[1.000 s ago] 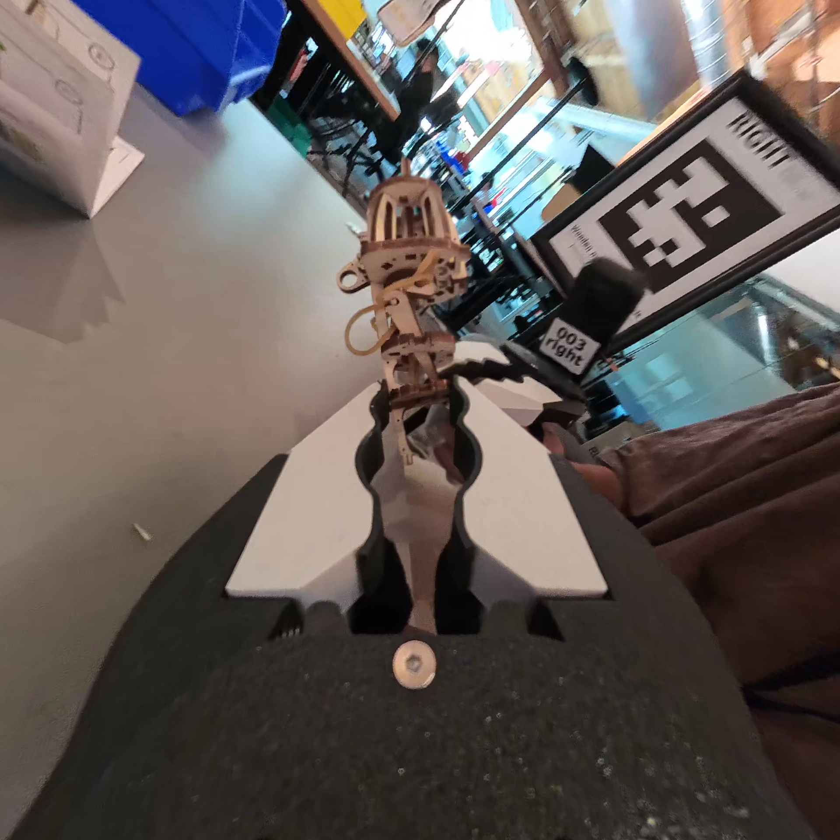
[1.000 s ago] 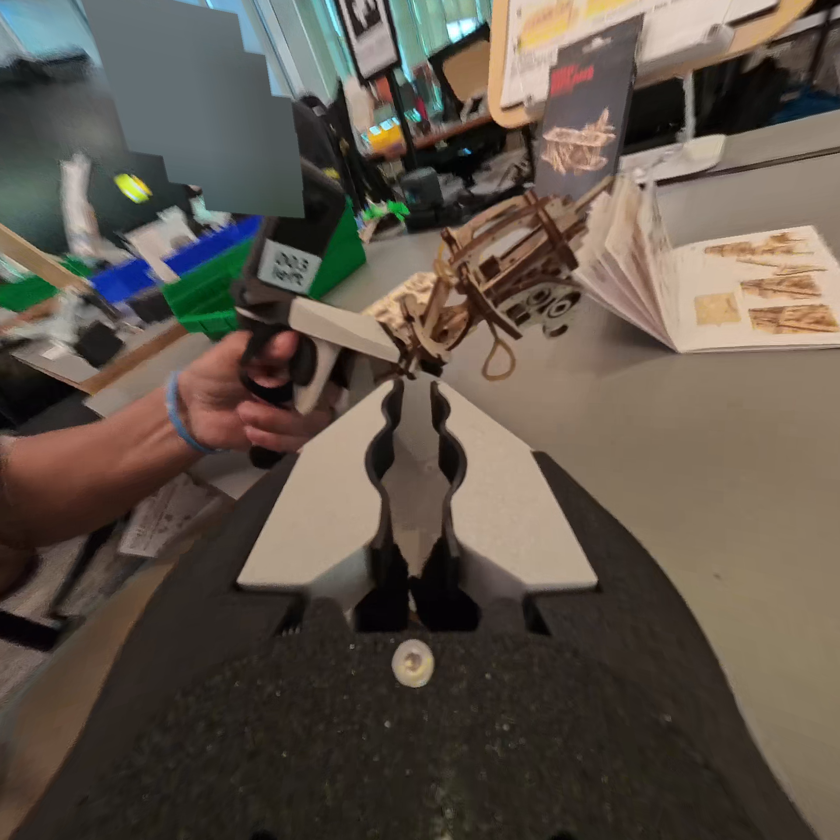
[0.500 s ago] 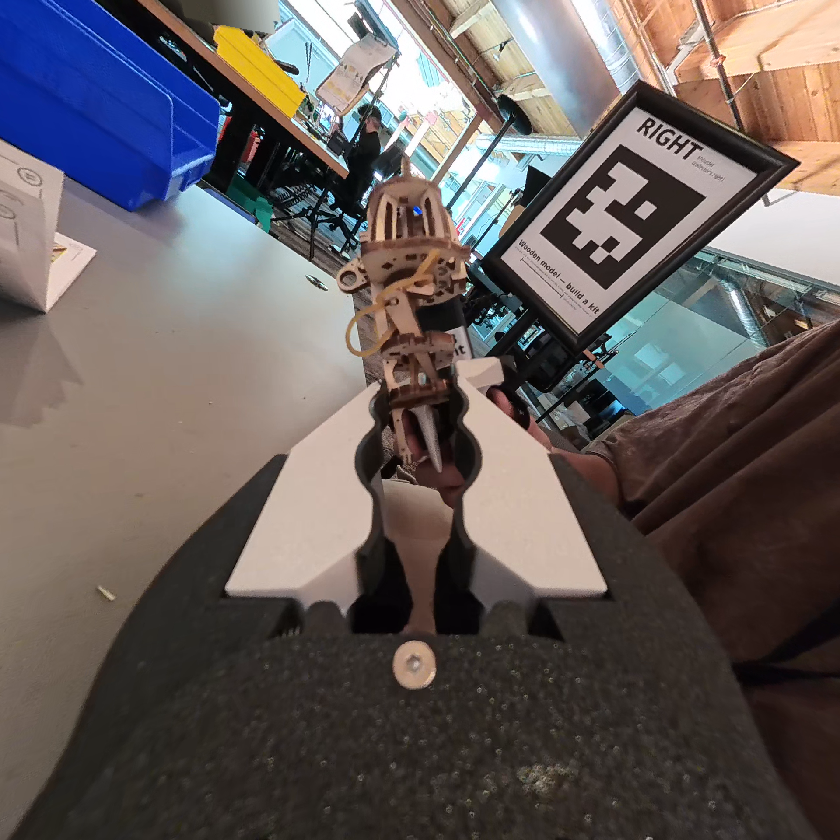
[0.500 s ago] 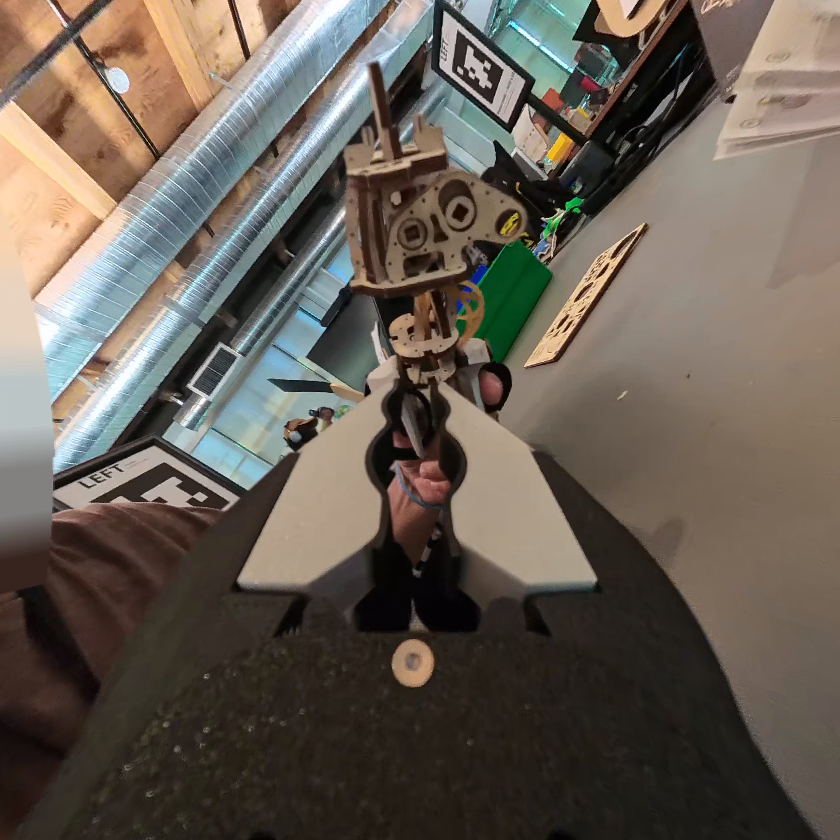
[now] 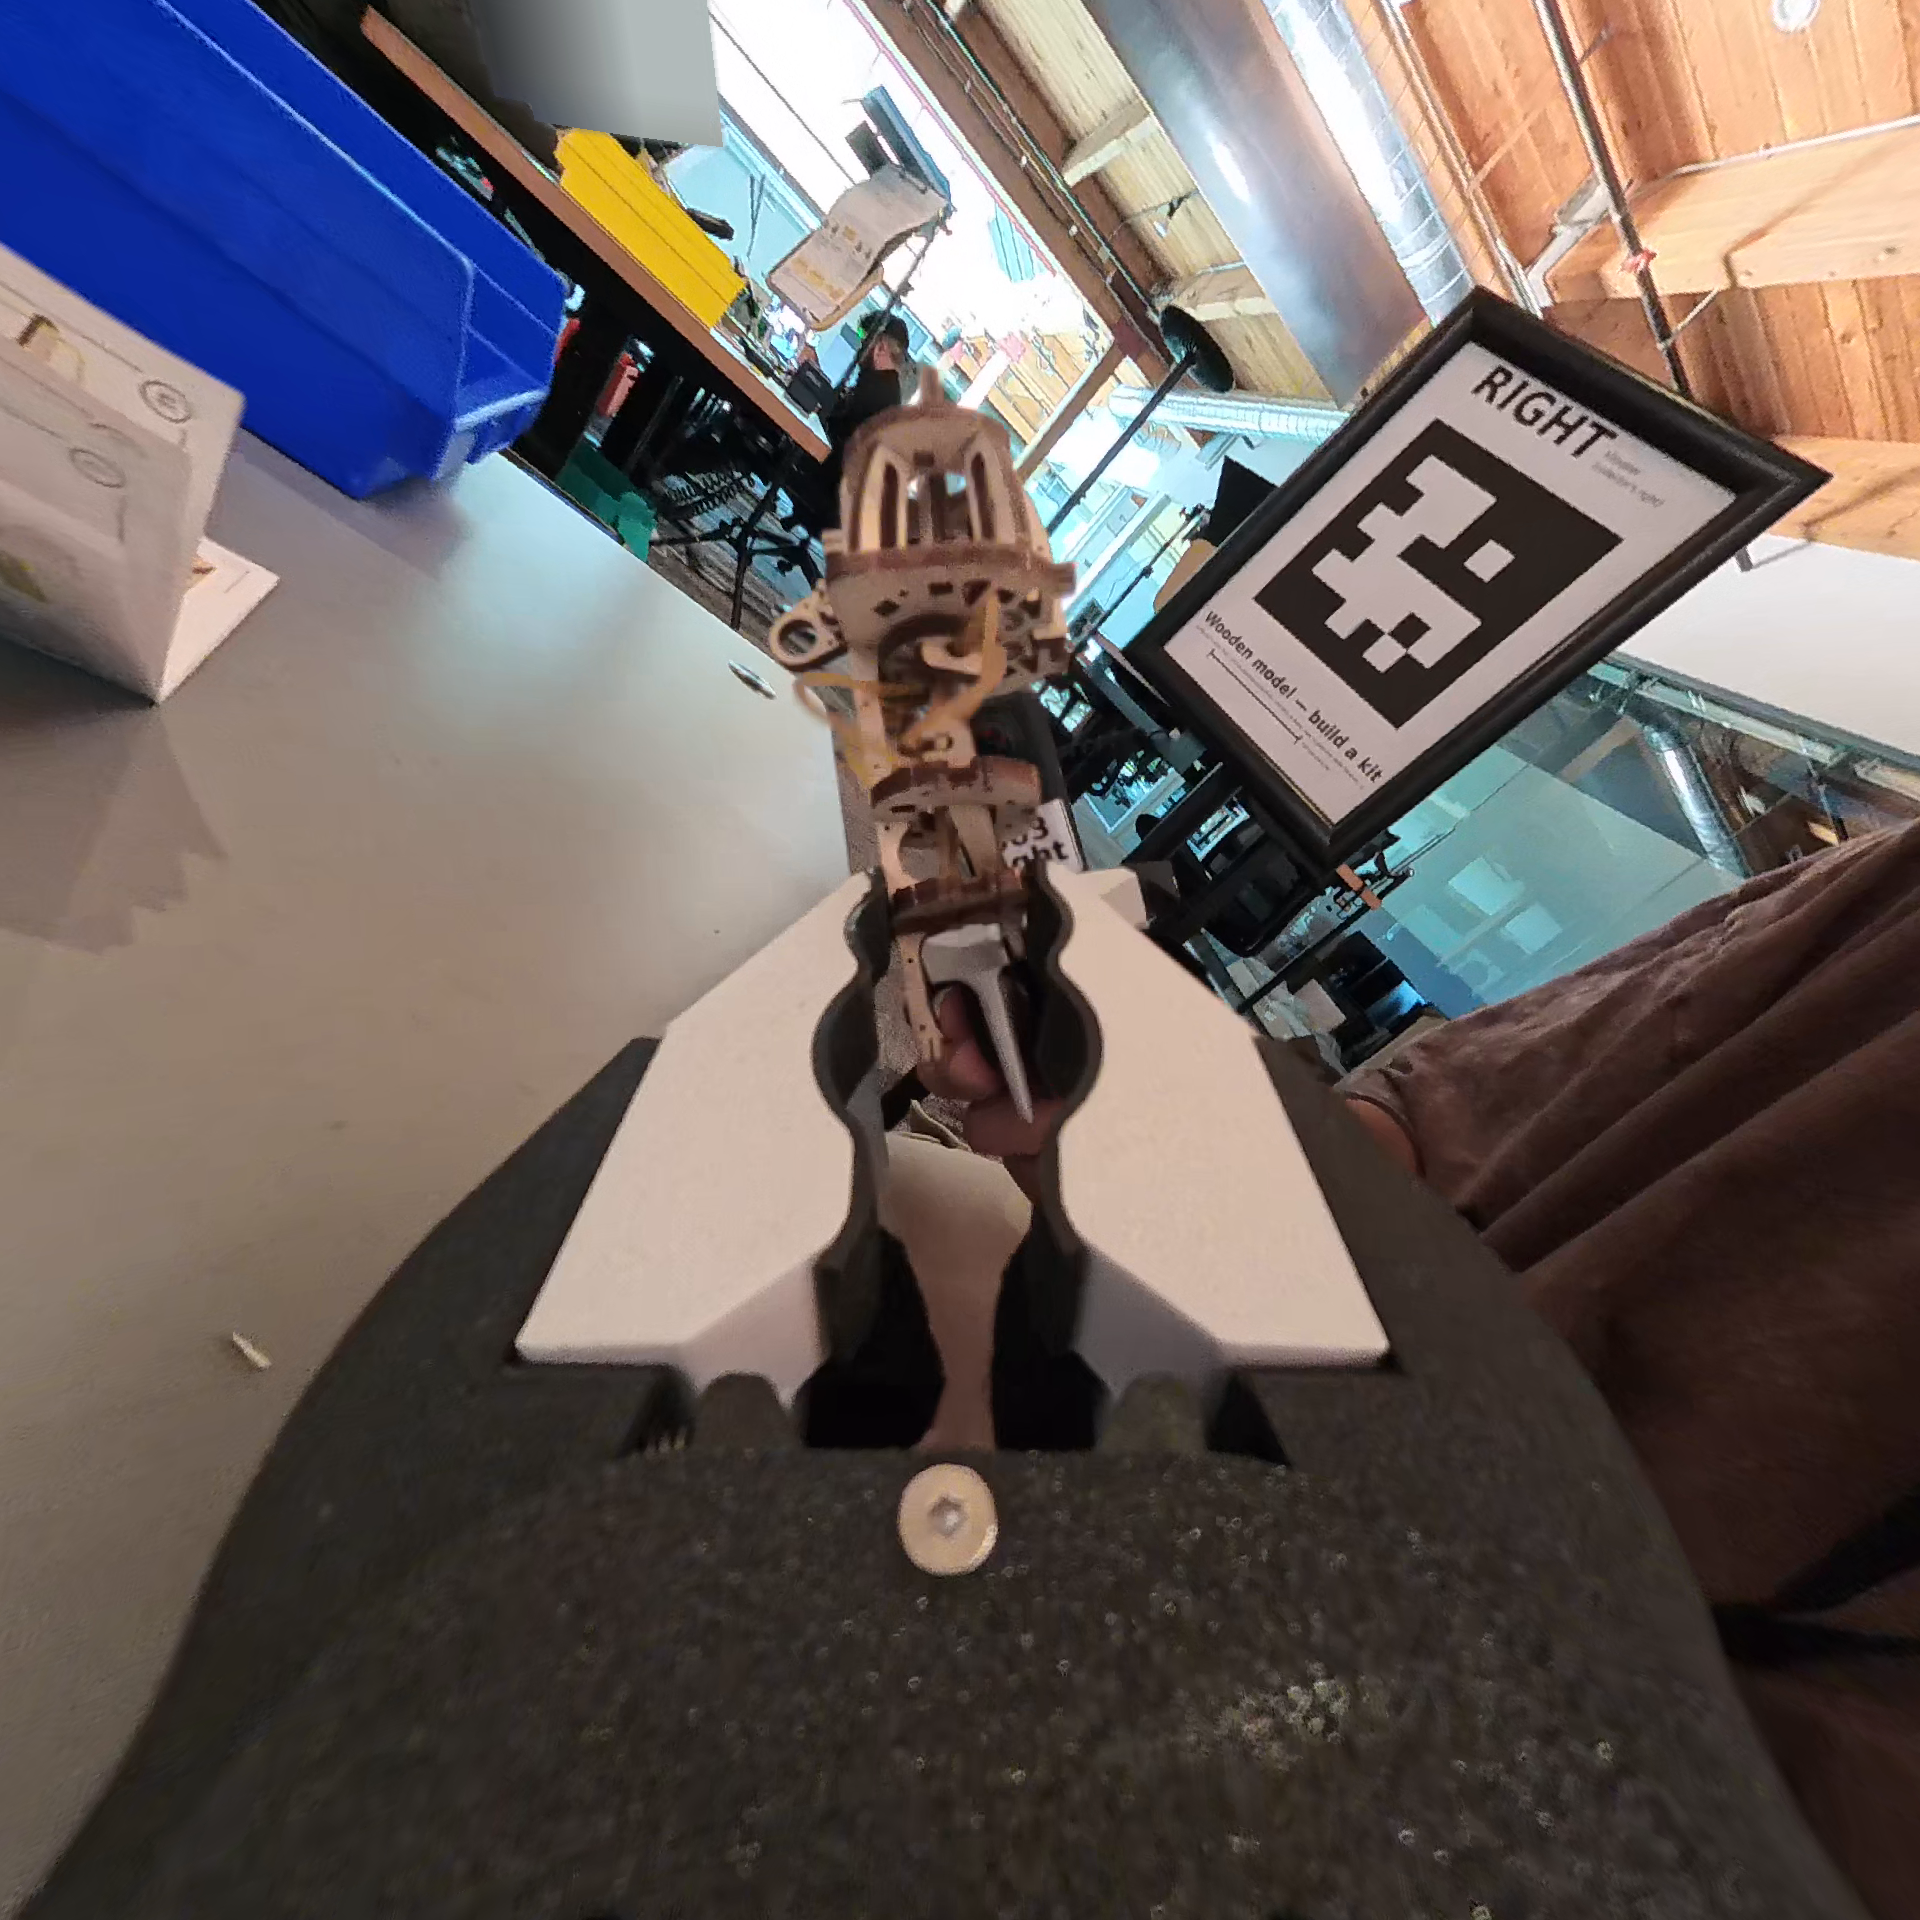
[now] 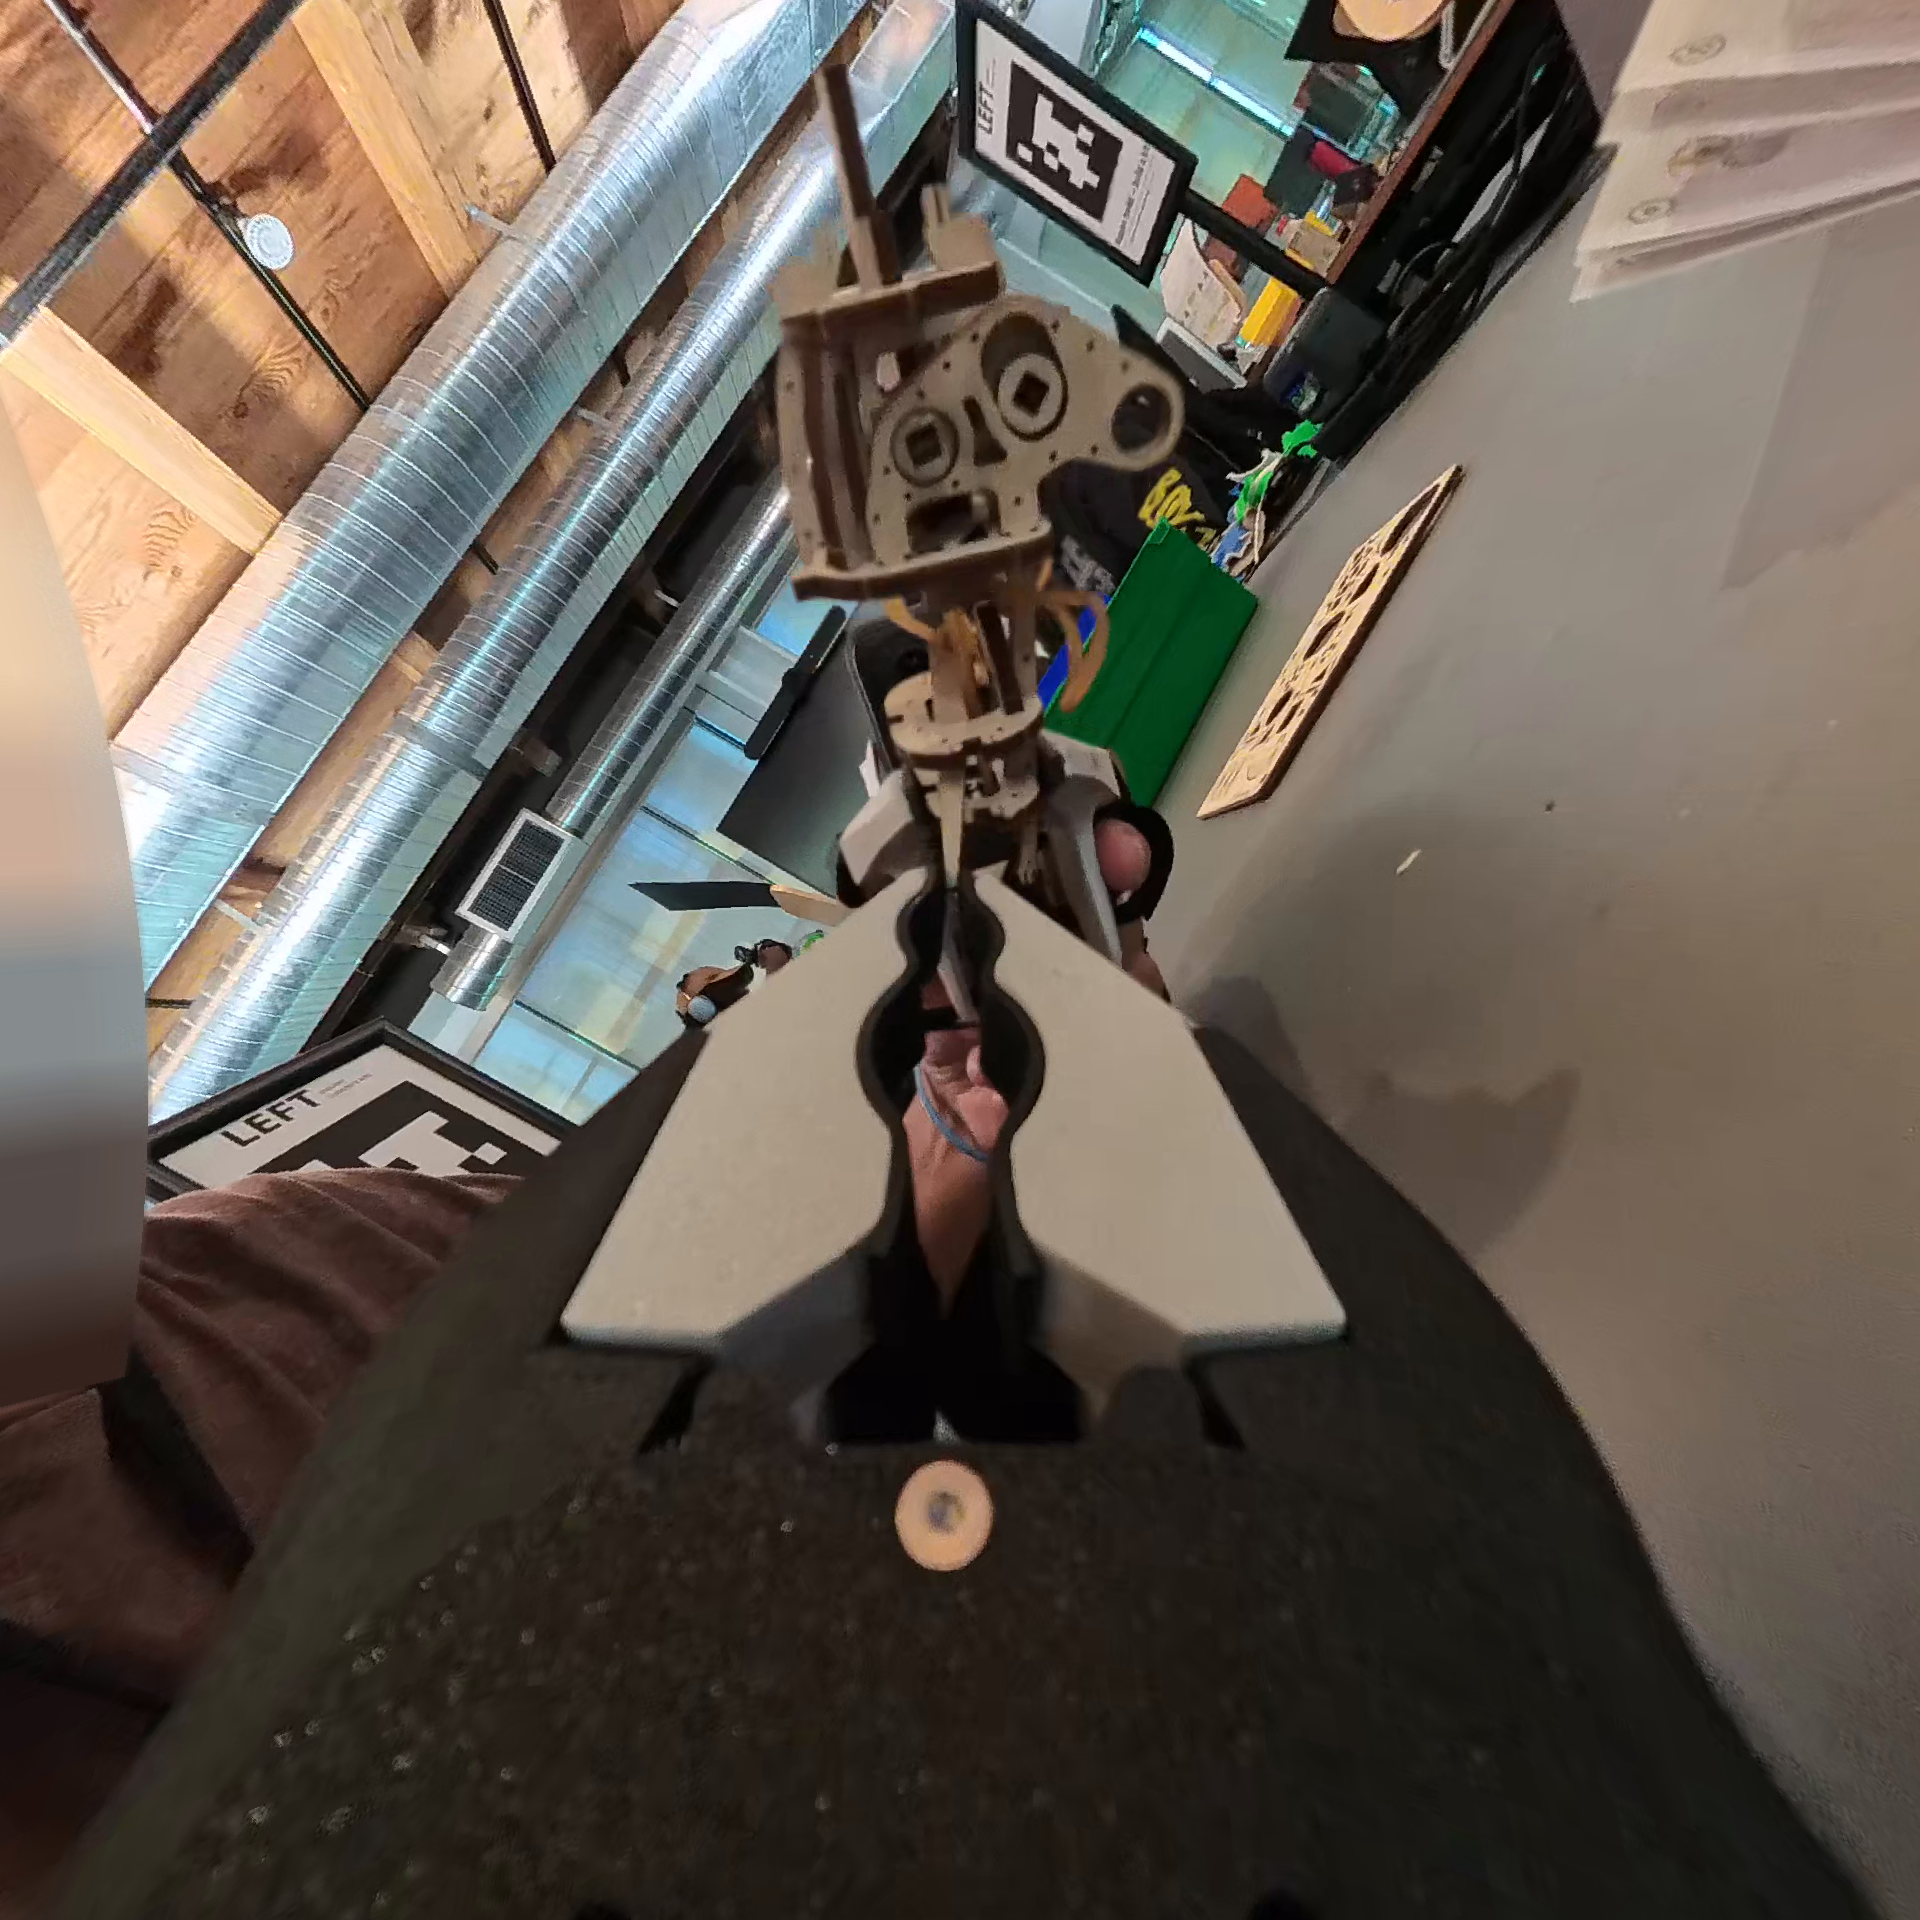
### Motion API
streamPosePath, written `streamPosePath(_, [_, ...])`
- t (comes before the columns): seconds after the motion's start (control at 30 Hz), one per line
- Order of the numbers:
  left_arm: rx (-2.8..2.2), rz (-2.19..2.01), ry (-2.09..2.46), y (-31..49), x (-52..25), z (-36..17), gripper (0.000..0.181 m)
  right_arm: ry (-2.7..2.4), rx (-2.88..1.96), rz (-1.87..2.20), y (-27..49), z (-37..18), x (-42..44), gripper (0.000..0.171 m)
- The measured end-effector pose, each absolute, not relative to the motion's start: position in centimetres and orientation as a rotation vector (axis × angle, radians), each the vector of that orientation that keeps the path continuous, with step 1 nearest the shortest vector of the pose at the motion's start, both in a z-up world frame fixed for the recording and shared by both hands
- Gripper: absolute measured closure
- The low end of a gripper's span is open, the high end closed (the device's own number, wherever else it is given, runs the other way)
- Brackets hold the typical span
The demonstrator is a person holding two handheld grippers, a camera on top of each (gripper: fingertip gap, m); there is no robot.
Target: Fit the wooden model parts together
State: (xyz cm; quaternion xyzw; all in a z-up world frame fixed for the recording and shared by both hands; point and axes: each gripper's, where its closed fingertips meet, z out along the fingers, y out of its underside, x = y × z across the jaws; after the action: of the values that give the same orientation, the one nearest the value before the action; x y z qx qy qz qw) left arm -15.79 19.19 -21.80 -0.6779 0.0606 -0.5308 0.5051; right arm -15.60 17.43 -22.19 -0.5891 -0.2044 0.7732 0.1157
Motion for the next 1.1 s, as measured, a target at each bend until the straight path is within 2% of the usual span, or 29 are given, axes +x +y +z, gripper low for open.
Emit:
streamPosePath(0.23, [-1.622,-1.265,0.102,19.7,-16.3,-21.9,0.158,-0.564,-1.744,2.304,17.2,-22.9,-15.2,0.170])
streamPosePath(0.4, [-1.622,-1.245,0.105,19.7,-16.4,-21.9,0.158,-0.440,-1.767,2.475,17.2,-23.0,-15.2,0.170])
streamPosePath(0.8, [-1.612,-1.176,0.084,20.0,-17.8,-21.4,0.158,-0.447,-1.794,2.460,17.1,-23.5,-14.5,0.171])
streamPosePath(0.9, [-1.628,-1.155,0.087,20.1,-17.7,-21.7,0.158,-0.561,-1.757,2.368,17.1,-23.0,-14.4,0.170])
streamPosePath(1.1, [-1.727,-1.109,0.048,20.6,-17.9,-23.6,0.158,-0.854,-1.862,1.920,19.2,-23.9,-13.4,0.170])
